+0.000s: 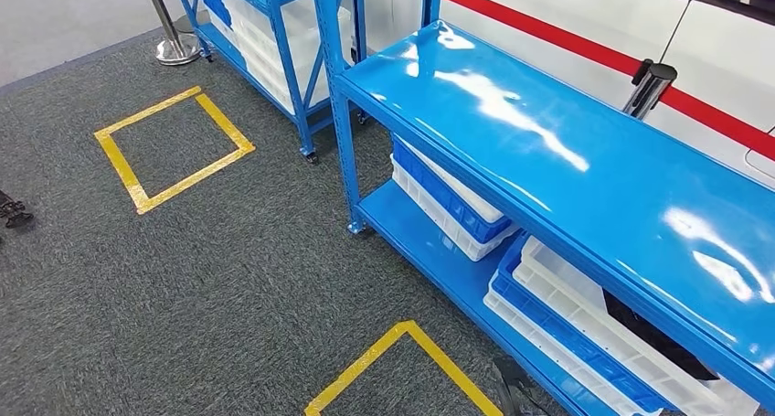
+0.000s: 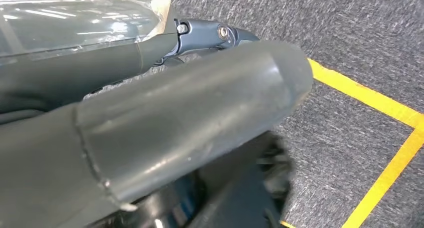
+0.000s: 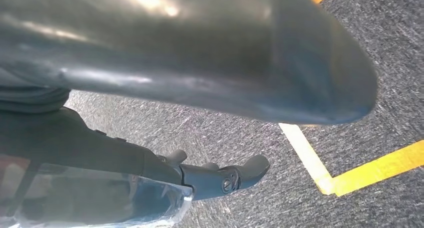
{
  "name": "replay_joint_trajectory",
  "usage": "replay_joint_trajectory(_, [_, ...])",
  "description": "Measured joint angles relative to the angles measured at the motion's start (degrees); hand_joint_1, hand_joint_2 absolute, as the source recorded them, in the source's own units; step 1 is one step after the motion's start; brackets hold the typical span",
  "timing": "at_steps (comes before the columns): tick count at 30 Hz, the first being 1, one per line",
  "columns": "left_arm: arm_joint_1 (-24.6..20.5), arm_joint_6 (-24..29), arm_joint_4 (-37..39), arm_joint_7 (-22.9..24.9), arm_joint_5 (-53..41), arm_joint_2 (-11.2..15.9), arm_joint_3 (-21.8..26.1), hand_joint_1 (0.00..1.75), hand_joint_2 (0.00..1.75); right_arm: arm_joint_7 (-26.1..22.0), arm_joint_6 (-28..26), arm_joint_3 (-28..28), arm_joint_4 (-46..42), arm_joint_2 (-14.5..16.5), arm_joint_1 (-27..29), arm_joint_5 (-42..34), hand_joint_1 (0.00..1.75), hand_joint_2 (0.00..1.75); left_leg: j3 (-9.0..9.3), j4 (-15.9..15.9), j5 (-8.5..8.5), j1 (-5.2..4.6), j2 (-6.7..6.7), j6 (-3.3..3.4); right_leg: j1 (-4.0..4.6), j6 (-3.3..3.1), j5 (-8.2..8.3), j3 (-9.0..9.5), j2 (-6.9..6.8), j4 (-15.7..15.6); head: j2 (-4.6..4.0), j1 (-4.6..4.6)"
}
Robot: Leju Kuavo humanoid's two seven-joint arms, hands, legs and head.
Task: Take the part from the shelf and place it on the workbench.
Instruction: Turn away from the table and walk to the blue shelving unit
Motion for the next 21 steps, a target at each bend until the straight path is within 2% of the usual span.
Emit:
replay_joint_trajectory(1, [-0.02, -0.01, 0.0, 0.0, 0.0, -0.01, 0.0, 0.0, 0.0, 0.0, 0.0, 0.0, -0.01, -0.01, -0.08, 0.0, 0.0, 0.0, 1.18, -2.41, 0.69, -0.07, -0.1, 0.08, 0.09, 0.37, -0.08, 0.01, 0.05, -0.03, 0.0, 0.06])
replay_joint_trajectory(2, [-0.03, -0.01, 0.0, 0.0, 0.0, -0.01, 0.0, 0.0, 0.0, 0.0, 0.0, 0.0, -0.01, -0.02, -0.14, 0.0, 0.0, 0.0, 1.64, -3.48, 0.8, -0.3, -0.2, 0.31, 0.17, 0.82, -0.09, 0.0, 0.07, -0.14, 0.0, 0.1])
replay_joint_trajectory(4, [-0.03, 0.0, -0.01, 0.0, 0.0, -0.02, 0.0, 0.0, 0.0, 0.0, 0.0, 0.0, -0.01, -0.01, -0.17, -0.01, 0.0, 0.0, 1.7, -3.87, 0.95, -0.84, -0.29, 1.3, 0.1, 1.81, 0.01, -0.05, 0.06, -0.44, -0.01, 0.21])
replay_joint_trajectory(5, [-0.02, 0.01, -0.01, -0.01, 0.0, -0.03, 0.0, 0.0, 0.0, 0.0, 0.0, 0.0, -0.01, -0.01, -0.16, 0.0, 0.0, 0.0, 1.85, -4.18, 1.18, -1.01, -0.23, 1.89, 0.05, 2.1, -0.22, -0.26, 0.0, -0.09, -0.01, 0.23])
replay_joint_trajectory(6, [-0.03, 0.01, -0.01, -0.02, 0.0, -0.04, 0.0, 0.0, 0.0, 0.0, 0.0, 0.0, -0.01, 0.02, -0.16, 0.01, 0.0, 0.0, 2.01, -4.49, 1.41, -1.13, -0.14, 2.53, 0.06, 2.07, -0.98, -0.91, -0.07, 1.21, -0.01, 0.29])
replay_joint_trajectory(8, [-0.03, 0.02, -0.01, -0.02, 0.02, -0.04, 0.01, 0.0, 0.0, 0.0, 0.0, 0.0, -0.01, 0.09, -0.11, 0.01, 0.0, 0.0, 2.23, -4.83, 1.57, -1.52, 0.03, 3.45, 0.1, 1.26, -4.07, -4.07, -0.19, 7.72, -0.01, 0.39])
replay_joint_trajectory(10, [-0.04, 0.02, -0.01, -0.01, 0.04, -0.02, 0.02, 0.0, 0.0, 0.0, 0.0, 0.0, -0.01, 0.12, 0.08, 0.0, 0.0, 0.0, 2.24, -4.81, 1.49, -2.1, 0.04, 3.91, 0.21, 0.71, -6.88, -7.99, -0.19, 15.48, -0.01, 0.48])
replay_joint_trajectory(11, [-0.02, 0.02, -0.01, -0.01, 0.04, -0.02, 0.02, 0.0, 0.0, 0.01, 0.0, 0.0, -0.01, 0.08, 0.17, -0.01, 0.0, 0.0, 2.29, -4.8, 1.46, -2.39, 0.0, 4.04, 0.35, 0.78, -7.11, -8.87, -0.19, 17.04, 0.0, 0.49])
replay_joint_trajectory(12, [0.01, 0.01, -0.01, 0.0, 0.04, -0.03, 0.02, 0.0, 0.0, 0.01, 0.0, 0.0, -0.01, 0.05, 0.24, 0.0, 0.0, 0.0, 2.38, -4.79, 1.41, -2.65, -0.03, 4.12, 0.57, 0.99, -6.34, -8.51, -0.19, 16.11, 0.0, 0.51])
replay_joint_trajectory(13, [0.03, 0.01, -0.01, 0.0, 0.04, -0.03, 0.02, 0.0, 0.0, 0.02, 0.0, 0.0, -0.01, 0.02, 0.25, 0.01, 0.0, 0.0, 2.5, -4.77, 1.36, -2.85, -0.07, 4.18, 0.83, 1.21, -4.82, -6.98, -0.19, 12.87, 0.0, 0.51])
replay_joint_trajectory(14, [0.04, 0.0, -0.01, 0.0, 0.03, -0.04, 0.02, 0.0, 0.0, 0.02, 0.0, 0.0, -0.01, 0.02, 0.22, 0.01, 0.0, 0.0, 2.61, -4.74, 1.3, -3.0, -0.09, 4.2, 1.09, 1.26, -3.03, -4.76, -0.21, 8.3, 0.0, 0.52])
replay_joint_trajectory(15, [0.02, -0.01, -0.01, 0.0, 0.03, -0.07, 0.02, 0.0, 0.0, 0.02, 0.0, 0.0, -0.01, 0.0, 0.18, 0.01, 0.0, 0.0, 2.68, -4.66, 1.19, -3.22, -0.12, 4.13, 1.4, 1.09, -1.48, -2.78, -0.21, 4.22, -0.01, 0.48])
replay_joint_trajectory(16, [-0.01, -0.01, -0.01, 0.0, 0.02, -0.09, 0.02, 0.0, 0.0, 0.02, 0.0, 0.0, -0.01, -0.02, 0.14, 0.01, 0.0, 0.0, 2.71, -4.59, 1.08, -3.37, -0.16, 4.01, 1.59, 0.76, -0.45, -1.36, -0.21, 1.4, -0.01, 0.47])
replay_joint_trajectory(18, [-0.03, -0.01, -0.01, 0.0, 0.02, -0.12, 0.02, 0.0, 0.0, 0.03, 0.0, 0.0, -0.01, -0.05, 0.09, 0.01, 0.0, 0.0, 2.68, -4.5, 0.94, -3.49, -0.2, 3.7, 1.94, 0.08, 0.22, -0.56, -0.18, -0.17, 0.0, 0.42])
replay_joint_trajectory(20, [-0.04, 0.01, -0.03, 0.0, 0.02, -0.07, 0.02, 0.0, 0.0, 0.04, 0.0, -0.01, -0.01, -0.01, 0.07, 0.02, 0.0, 0.0, 2.6, -4.21, 0.67, -3.41, -0.21, 3.27, 1.57, -0.45, 0.5, -0.25, -0.17, -0.53, 0.0, 0.44])
replay_joint_trajectory(21, [-0.04, 0.01, -0.04, 0.0, 0.02, -0.04, 0.02, 0.0, 0.0, 0.04, 0.0, -0.01, -0.01, 0.01, 0.03, 0.02, 0.0, 0.0, 2.24, -3.24, -0.05, -3.31, -0.2, 2.88, 1.28, -0.72, 0.59, -0.09, -0.18, -0.72, 0.0, 0.33])
